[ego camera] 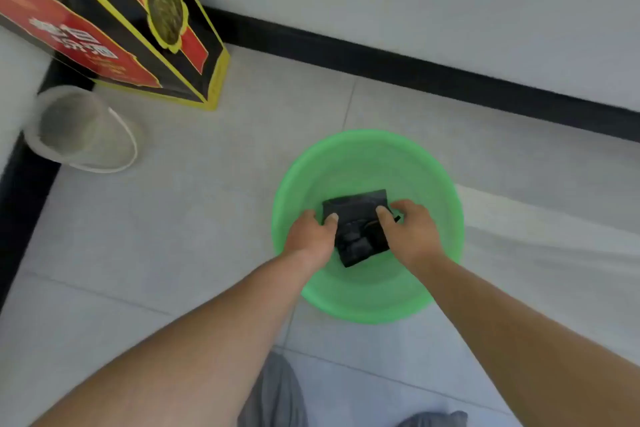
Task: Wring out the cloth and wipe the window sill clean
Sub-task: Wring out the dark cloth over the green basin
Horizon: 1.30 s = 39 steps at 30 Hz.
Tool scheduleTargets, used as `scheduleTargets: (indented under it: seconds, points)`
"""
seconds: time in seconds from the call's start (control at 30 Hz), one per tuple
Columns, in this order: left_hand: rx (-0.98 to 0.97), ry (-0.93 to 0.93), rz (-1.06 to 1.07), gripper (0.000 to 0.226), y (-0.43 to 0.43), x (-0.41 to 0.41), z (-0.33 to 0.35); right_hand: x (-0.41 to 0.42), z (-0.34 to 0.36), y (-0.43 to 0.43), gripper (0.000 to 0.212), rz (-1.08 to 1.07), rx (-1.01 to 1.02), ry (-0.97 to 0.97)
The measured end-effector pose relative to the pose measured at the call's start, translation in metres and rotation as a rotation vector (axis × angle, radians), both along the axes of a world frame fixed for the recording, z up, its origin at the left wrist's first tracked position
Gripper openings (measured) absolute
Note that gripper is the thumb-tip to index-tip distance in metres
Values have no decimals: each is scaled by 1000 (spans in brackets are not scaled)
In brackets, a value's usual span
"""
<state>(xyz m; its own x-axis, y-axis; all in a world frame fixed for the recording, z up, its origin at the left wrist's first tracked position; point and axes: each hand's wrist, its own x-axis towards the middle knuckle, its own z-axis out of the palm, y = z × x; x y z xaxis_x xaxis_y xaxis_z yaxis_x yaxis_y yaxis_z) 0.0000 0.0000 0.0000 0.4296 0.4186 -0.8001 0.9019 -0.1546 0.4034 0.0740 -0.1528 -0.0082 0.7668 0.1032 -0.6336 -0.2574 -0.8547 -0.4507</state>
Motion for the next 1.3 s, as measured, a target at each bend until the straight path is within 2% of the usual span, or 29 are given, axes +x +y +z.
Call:
scheduleTargets:
  seconds: [0.13, 0.27, 0.37, 0.5, 0.67, 0.77, 0.83, 0.93, 1.0, 1.13, 1.2, 1.27, 1.3]
  points:
    - [37, 30, 101, 49, -8, 9, -26, 8, -23, 9, 57, -105, -48, 24]
    - [13, 5, 202, 40, -18, 12, -34, 9, -26, 16, 65, -184, -12, 91]
    - [-84, -39, 296, 36, -22, 12, -37, 10, -31, 18, 44, -267, 71, 166]
    - [-358, -49, 546, 18, -25, 10, -33, 6, -31, 19, 26, -445, 253, 337]
    - [-430, -101, 565, 20, -28, 8, -18, -1, -18, 14, 20, -537, 422, 509]
    - [-476, -92, 562, 11, -26, 3, -15, -4, -12, 11, 16, -565, 482, 499]
    - [-472, -89, 538, 18, -24, 0, -12, -8, -9, 8, 18, -561, 491, 464]
    - [-367, -139, 392, 31, -19, -1, -10, -13, -5, 3, 22, -573, 506, 429]
    - [-325, -181, 343, 29, -16, 0, -10, -15, -4, 0, 21, -569, 531, 432]
    - [-336, -221, 401, 13, -14, 1, -8, -16, 0, 0, 24, -558, 628, 453]
    - [-357, -258, 416, 28, -12, 1, -6, -13, 2, 1, 26, -568, 651, 444]
    - [-373, -245, 399, 57, -9, 2, -6, -10, 3, 1, 26, -536, 632, 439]
    - [-372, -222, 379, 60, -6, 3, -7, -8, 4, 0, 27, -503, 618, 441]
